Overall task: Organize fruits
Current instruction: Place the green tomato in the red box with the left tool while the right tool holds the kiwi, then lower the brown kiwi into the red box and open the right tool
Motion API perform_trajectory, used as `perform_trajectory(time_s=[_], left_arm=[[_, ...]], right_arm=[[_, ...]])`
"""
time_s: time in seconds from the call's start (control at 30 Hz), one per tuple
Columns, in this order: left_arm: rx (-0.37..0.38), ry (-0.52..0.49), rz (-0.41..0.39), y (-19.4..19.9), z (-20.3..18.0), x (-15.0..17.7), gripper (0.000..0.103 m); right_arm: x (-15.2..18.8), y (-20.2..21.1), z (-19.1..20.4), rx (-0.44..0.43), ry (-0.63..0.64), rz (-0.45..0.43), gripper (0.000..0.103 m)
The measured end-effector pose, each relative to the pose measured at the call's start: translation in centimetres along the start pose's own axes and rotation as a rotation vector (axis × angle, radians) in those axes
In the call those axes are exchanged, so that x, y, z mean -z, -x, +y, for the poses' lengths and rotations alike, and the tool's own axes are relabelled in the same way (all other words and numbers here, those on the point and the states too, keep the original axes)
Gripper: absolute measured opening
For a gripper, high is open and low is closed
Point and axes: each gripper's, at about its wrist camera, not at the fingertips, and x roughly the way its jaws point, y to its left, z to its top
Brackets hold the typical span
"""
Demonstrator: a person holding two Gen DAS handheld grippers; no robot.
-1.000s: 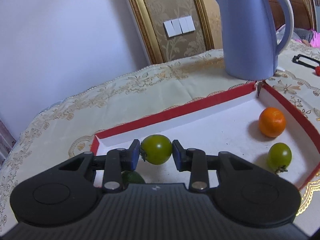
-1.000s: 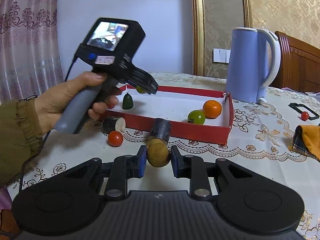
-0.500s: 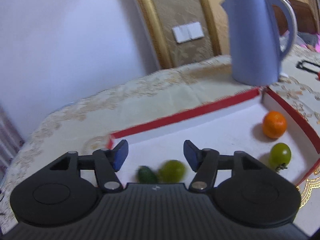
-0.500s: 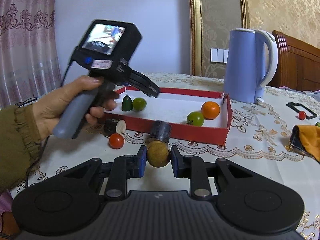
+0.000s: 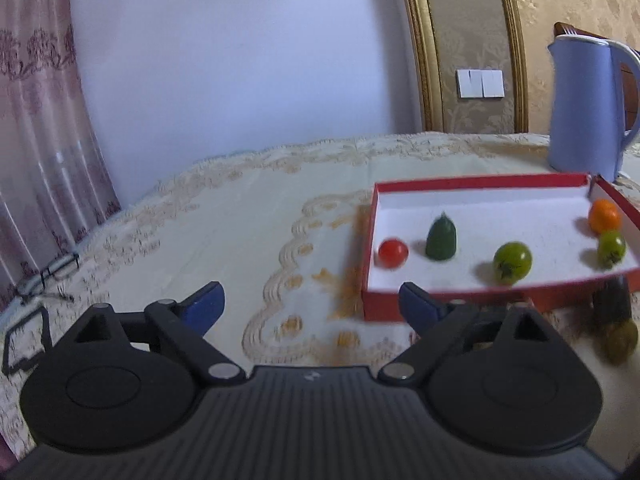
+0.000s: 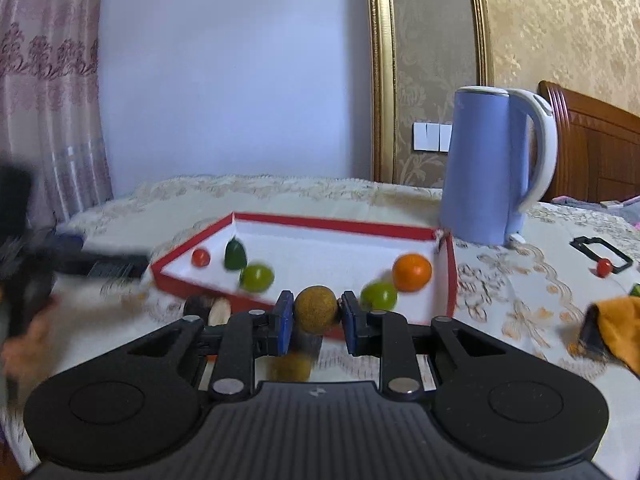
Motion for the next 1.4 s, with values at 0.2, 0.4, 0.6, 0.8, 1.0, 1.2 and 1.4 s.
perform_trajectory(time_s=[0.2, 0.4, 0.6, 0.8, 1.0, 1.2, 1.4], left_arm=[[0.040, -0.001, 0.017, 0.4, 0.2, 1.3, 0.095], [0.073, -0.019, 0.021, 0.8, -0.9, 2.2, 0.096], [0.101, -0.041, -0.005, 1.0, -1.5, 2.9, 0.097], [0.123, -0.015, -0.002, 0.8, -0.9, 3.0, 0.098], [0.128, -0.028, -0.016, 1.1, -1.2, 3.2, 0.099], [0.126, -0.063, -0.049, 1.6, -1.7, 3.4, 0.103], [0.106, -0.031, -0.037, 1.4, -1.3, 3.4, 0.103]], right_arm=[[-3.0, -4.2, -1.3, 0.024, -0.034, 0.008, 0.025], [-5.1, -8.0, -2.7, 0.057, -0.040, 0.022, 0.025], [-5.2, -13.1, -3.9, 0.104, -0.018, 0.102, 0.025], [-4.2, -17.2, -4.4, 0.171, -0.008, 0.180, 0.025], [-4.0, -17.0, -3.8, 0.183, 0.026, 0.186, 0.026], [-4.0, -9.5, -3.5, 0.156, -0.010, 0.071, 0.026], [-0.3, -1.6, -1.1, 0.113, 0.006, 0.015, 0.026]])
